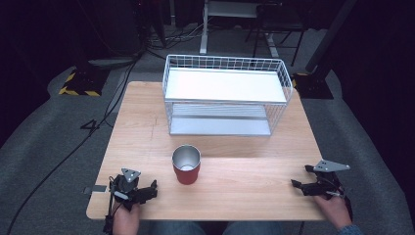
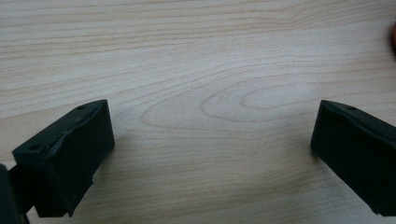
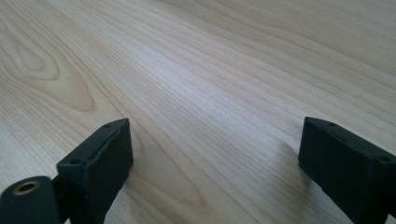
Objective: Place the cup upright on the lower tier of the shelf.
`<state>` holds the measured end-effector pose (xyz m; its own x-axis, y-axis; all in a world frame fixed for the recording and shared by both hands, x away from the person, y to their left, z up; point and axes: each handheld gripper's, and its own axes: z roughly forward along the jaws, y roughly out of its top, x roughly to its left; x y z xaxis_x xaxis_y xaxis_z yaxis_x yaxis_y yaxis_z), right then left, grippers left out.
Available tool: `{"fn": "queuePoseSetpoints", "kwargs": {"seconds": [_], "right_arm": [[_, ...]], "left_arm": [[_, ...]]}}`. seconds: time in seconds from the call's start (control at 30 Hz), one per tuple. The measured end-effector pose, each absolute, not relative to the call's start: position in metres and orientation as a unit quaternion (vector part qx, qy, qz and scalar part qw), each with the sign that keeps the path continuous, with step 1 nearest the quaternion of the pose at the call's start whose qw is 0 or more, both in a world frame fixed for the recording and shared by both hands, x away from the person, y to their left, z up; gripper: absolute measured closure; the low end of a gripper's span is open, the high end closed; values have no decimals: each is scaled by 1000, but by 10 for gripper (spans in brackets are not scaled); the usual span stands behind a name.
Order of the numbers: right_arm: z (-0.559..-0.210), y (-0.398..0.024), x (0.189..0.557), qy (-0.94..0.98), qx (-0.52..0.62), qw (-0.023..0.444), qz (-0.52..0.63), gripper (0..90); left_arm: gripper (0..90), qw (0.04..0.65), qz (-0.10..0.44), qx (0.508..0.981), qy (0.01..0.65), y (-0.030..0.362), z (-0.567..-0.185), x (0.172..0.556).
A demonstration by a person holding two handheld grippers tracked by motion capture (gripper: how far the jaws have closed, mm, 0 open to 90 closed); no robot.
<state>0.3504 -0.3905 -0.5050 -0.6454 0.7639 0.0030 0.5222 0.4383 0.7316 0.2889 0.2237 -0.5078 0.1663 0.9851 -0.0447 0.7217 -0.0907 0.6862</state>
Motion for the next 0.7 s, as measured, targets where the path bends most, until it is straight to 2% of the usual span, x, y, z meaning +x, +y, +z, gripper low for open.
{"fn": "queuePoseSetpoints", "kwargs": {"seconds": [0.2, 0.43, 0.7], "right_arm": [[-505, -391, 350, 831, 388, 168, 362, 109], [-505, -390, 350, 831, 387, 168, 362, 109], [-505, -390, 350, 832, 385, 167, 363, 110]], "left_arm": [[0, 312, 193, 699, 613, 226, -504, 289], [0, 347, 215, 697, 589, 221, -489, 285], [0, 373, 227, 718, 542, 197, -477, 286]]}}
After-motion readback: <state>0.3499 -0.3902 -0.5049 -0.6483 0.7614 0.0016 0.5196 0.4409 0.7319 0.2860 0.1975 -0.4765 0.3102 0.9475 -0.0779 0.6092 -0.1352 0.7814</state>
